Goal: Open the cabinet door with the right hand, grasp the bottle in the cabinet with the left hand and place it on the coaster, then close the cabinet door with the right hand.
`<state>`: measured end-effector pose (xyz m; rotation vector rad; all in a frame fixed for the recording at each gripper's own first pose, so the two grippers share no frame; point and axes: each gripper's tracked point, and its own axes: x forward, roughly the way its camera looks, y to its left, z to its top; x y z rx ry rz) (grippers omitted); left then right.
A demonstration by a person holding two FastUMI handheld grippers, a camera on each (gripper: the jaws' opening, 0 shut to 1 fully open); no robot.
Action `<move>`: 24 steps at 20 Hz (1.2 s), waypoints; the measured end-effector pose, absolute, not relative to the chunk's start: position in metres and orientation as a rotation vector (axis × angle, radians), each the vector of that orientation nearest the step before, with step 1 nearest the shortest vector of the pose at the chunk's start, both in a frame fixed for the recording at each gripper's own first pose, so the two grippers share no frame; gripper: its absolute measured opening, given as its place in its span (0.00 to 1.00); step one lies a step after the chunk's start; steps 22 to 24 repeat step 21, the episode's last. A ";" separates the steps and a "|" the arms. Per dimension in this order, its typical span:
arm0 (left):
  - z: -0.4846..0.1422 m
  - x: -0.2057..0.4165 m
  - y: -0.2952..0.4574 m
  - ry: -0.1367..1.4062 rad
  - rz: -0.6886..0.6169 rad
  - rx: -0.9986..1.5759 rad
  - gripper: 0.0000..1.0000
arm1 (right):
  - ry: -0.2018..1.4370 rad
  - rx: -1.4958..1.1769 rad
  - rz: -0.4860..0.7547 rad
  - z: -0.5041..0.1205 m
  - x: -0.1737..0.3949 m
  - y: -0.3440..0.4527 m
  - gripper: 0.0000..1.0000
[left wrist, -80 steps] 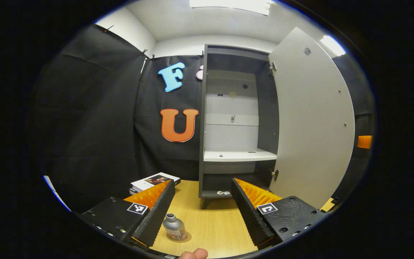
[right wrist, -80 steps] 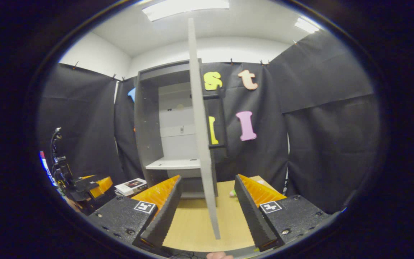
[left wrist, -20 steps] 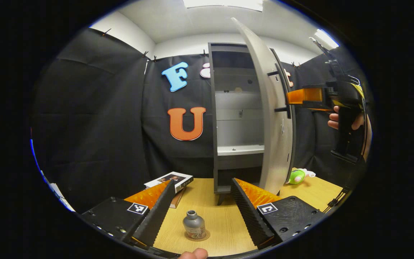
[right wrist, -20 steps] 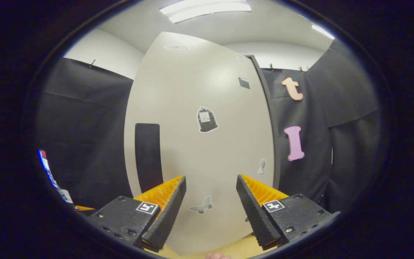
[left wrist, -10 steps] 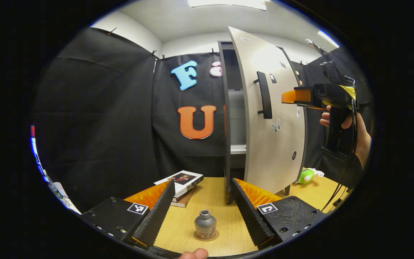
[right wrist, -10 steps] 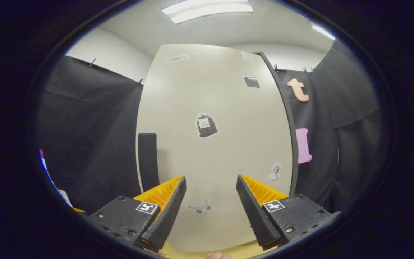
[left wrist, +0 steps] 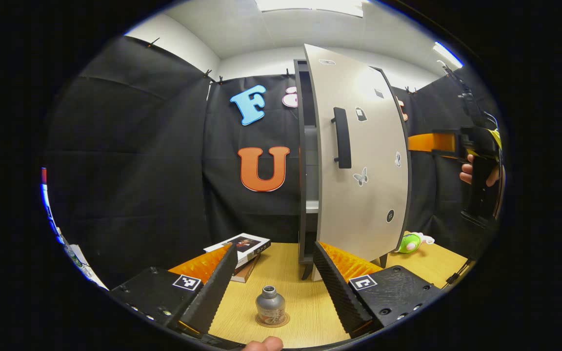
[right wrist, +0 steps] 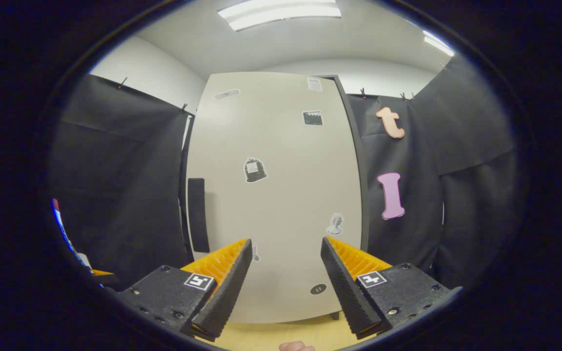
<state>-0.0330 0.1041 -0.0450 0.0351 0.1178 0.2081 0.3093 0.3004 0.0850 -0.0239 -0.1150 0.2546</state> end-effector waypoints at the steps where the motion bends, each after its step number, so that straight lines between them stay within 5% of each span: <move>1: -0.044 -0.032 0.099 0.114 0.196 0.026 0.94 | -0.106 -0.030 0.241 0.081 0.303 0.288 0.92; 14: -0.040 -0.033 0.043 0.062 0.126 0.015 0.94 | -0.041 -0.014 -0.016 0.005 0.216 0.161 0.92; 24: -0.044 -0.041 0.016 0.047 0.081 0.031 0.94 | 0.015 -0.028 -0.060 -0.045 0.179 0.137 0.93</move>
